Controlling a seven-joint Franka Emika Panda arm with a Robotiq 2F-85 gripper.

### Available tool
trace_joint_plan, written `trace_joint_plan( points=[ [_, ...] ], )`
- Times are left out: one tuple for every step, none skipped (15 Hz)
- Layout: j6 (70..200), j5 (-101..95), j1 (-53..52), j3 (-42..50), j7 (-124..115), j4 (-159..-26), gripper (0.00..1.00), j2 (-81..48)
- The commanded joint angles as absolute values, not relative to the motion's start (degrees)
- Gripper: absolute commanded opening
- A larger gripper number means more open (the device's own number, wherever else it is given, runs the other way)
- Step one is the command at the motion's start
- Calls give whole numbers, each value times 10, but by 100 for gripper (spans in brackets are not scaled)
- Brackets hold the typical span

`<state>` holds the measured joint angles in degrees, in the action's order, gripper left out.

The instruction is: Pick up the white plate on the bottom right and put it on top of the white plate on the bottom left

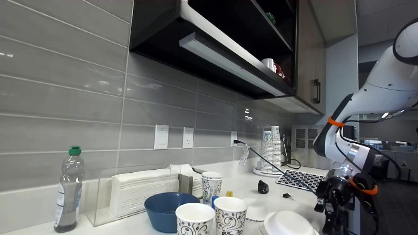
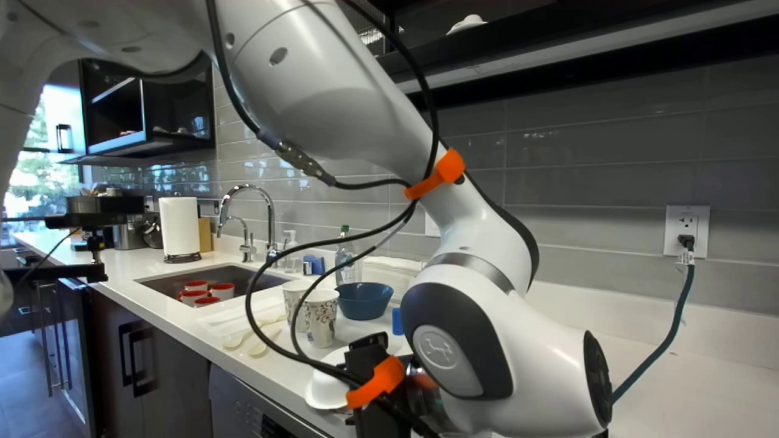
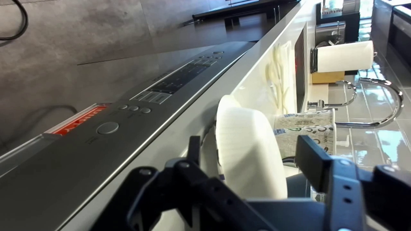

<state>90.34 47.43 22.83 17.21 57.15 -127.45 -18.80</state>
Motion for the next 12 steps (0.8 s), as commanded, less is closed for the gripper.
trace_joint_plan(
  points=[
    [915, 487, 226, 170, 551, -1284, 100, -180],
    [915, 488, 226, 170, 548, -1283, 100, -183],
    [914, 488, 226, 169, 546, -1281, 100, -185],
    [915, 489, 225, 168, 544, -1280, 100, -188],
    [916, 489, 224, 167, 541, -1278, 100, -191],
    [917, 488, 223, 165, 538, -1276, 100, -195],
    [918, 488, 222, 163, 536, -1275, 100, -198],
    [920, 489, 222, 161, 534, -1275, 94, -202],
    [921, 489, 221, 159, 532, -1273, 75, -206],
    [921, 490, 221, 156, 530, -1272, 70, -209],
    [923, 490, 221, 154, 528, -1270, 61, -213],
    [924, 490, 221, 152, 526, -1269, 54, -216]
  ],
)
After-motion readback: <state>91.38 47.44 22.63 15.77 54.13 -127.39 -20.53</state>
